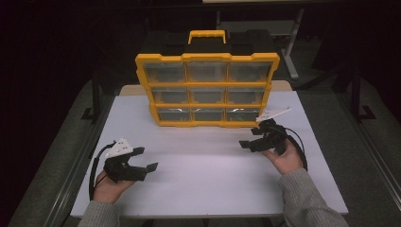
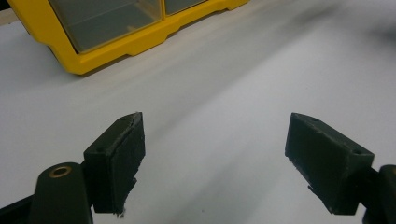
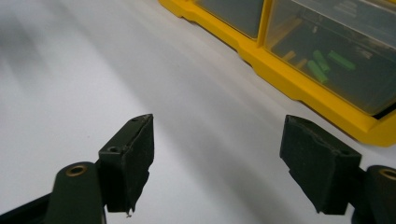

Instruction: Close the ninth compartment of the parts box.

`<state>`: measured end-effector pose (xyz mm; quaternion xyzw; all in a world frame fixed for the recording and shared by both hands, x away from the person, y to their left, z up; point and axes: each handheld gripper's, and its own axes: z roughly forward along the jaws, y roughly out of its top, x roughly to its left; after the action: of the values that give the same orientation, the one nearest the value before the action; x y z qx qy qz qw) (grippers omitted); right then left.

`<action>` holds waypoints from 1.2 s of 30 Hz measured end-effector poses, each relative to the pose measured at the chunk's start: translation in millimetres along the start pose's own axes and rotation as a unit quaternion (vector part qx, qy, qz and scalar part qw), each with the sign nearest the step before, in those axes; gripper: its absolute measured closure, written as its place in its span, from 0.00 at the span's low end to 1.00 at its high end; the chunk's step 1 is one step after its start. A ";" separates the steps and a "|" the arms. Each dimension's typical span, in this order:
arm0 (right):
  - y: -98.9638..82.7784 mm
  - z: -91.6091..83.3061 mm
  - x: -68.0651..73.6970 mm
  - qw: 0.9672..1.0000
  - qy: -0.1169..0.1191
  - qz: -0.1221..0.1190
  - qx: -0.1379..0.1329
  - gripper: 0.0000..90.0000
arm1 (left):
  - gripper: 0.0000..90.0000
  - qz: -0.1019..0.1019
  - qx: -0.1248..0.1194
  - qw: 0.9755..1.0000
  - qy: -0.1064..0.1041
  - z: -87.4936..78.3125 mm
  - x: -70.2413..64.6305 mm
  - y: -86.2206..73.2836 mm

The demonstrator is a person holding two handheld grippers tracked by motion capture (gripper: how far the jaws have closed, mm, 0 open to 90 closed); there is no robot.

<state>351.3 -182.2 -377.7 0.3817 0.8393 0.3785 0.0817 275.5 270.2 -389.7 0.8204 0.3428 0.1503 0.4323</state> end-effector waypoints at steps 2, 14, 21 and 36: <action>-2.3 -1.5 1.2 1.000 0.001 0.002 -0.001 0.26 | 0.22 -0.001 0.001 1.000 0.001 -0.3 0.0 -0.2; -19.0 -8.1 -0.7 1.000 0.003 0.006 -0.007 0.22 | 0.22 -0.002 0.002 1.000 0.000 0.2 -0.2 -1.3; -27.7 -12.0 -1.6 1.000 0.002 0.008 -0.014 0.22 | 0.22 0.000 0.006 1.000 0.000 0.3 -0.1 -2.2; -46.8 -22.6 -3.9 1.000 0.004 0.007 -0.023 0.21 | 0.21 -0.002 0.008 1.000 0.004 1.2 -0.6 -5.6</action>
<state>317.3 -217.6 -395.1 0.3837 0.8280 0.3999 0.0849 273.3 271.2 -394.9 0.8228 0.3471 0.1498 0.4245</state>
